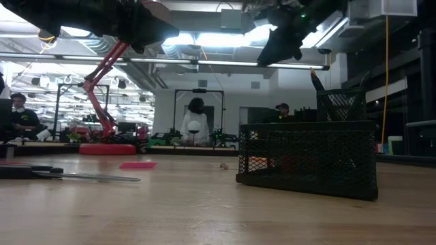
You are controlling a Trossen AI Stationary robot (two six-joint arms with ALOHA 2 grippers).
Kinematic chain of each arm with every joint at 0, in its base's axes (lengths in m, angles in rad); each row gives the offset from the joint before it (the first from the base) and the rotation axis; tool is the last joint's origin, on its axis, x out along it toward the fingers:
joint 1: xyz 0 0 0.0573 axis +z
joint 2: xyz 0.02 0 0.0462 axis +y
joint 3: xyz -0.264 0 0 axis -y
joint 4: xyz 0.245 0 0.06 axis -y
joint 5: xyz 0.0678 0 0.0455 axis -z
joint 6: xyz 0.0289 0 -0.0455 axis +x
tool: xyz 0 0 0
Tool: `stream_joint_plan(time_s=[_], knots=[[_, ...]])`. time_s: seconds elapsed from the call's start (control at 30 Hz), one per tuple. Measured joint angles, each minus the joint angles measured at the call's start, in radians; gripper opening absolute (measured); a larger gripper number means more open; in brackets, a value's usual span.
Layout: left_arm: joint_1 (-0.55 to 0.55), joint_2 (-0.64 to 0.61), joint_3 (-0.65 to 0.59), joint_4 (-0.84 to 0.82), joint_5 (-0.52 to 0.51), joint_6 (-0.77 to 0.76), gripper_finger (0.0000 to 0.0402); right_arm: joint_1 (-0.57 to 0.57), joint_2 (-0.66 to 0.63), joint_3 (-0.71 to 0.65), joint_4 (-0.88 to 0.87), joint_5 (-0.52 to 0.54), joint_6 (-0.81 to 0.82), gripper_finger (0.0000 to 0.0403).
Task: Pick and place office supplies into organizer
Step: Put the pencil into the desk organizer
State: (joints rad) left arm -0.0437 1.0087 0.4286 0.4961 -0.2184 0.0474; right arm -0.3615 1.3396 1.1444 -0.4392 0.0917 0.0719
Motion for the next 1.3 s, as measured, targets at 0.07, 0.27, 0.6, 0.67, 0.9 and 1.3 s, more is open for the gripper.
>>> stream_joint_plan(time_s=[0.07,0.27,0.6,0.67,0.9,1.3], knots=[[0.000,0.000,0.000,0.000,0.000,0.000,0.0005,-0.001,0.063,0.078,-0.093,0.000,-0.004,0.0123],[0.000,0.000,0.000,0.000,0.000,0.000,0.0004,-0.010,0.244,0.258,-0.239,0.000,-0.030,0.0123],[0.000,0.000,0.000,0.000,0.000,0.000,0.0005,-0.066,0.443,0.295,-0.256,-0.116,0.031,0.0123],[0.000,0.000,0.000,0.000,0.000,0.000,0.0004,-0.079,0.471,0.295,-0.256,-0.115,0.046,0.0123],[0.000,0.000,0.000,0.000,0.000,0.000,0.0006,-0.109,0.549,0.295,-0.251,-0.112,0.058,0.0123],[0.000,0.000,0.000,0.000,0.011,0.000,0.0006,-0.115,0.667,0.295,-0.205,-0.113,0.057,0.0123]])
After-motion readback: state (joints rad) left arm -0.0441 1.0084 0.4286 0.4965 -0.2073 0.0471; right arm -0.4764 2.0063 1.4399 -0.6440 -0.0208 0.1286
